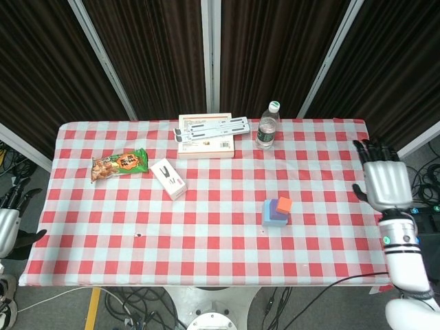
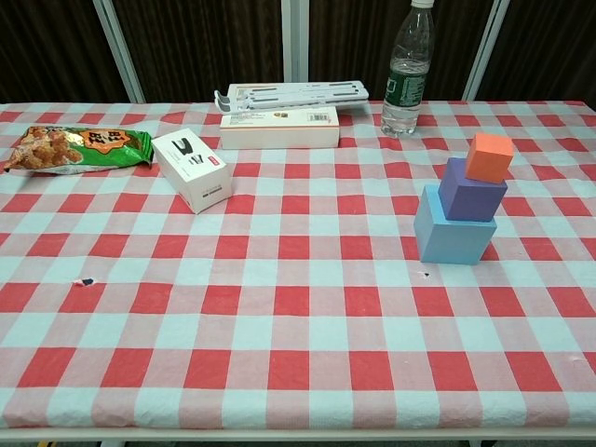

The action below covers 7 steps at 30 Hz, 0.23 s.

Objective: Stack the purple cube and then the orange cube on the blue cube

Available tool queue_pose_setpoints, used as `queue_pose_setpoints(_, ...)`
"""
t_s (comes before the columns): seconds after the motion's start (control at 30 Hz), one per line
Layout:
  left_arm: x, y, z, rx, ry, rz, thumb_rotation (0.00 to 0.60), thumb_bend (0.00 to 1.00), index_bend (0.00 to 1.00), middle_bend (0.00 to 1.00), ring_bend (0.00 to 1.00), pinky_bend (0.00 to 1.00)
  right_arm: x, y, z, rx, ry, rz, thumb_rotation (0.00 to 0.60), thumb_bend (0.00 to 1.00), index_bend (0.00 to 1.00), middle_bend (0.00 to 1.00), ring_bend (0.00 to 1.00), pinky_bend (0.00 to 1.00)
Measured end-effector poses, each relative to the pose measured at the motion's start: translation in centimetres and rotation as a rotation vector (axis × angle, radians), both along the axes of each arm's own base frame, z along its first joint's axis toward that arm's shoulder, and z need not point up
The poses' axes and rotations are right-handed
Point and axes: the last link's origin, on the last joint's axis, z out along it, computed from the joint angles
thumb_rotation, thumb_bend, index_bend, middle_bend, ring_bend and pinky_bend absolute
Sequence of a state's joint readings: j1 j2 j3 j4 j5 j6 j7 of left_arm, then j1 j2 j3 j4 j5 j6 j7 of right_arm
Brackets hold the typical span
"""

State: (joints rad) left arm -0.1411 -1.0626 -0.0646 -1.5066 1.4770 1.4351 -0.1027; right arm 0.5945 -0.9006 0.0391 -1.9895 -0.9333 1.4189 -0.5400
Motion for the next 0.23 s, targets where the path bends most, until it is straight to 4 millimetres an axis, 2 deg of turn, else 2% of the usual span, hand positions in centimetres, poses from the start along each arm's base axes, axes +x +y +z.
queue_pose_setpoints(0.1,0.3,0.1,0.1,-0.008,0.014,-0.012,0.6,0.05,0.25,0.14,0.13,0.27,-3.9,2.1,0.7,-0.037,0.051,-0.012,0.6,0.2,0.05,0.05,0.0,0.09)
queue_pose_setpoints(0.23,0.6,0.2,0.1,-0.015,0.028,-0.017,0.6,0.05,0.25,0.14,0.13,0.27,-6.9,4.5,0.8,-0.067,0.077,0.007,0.6,0.2,0.05,0.05,0.0,0.08)
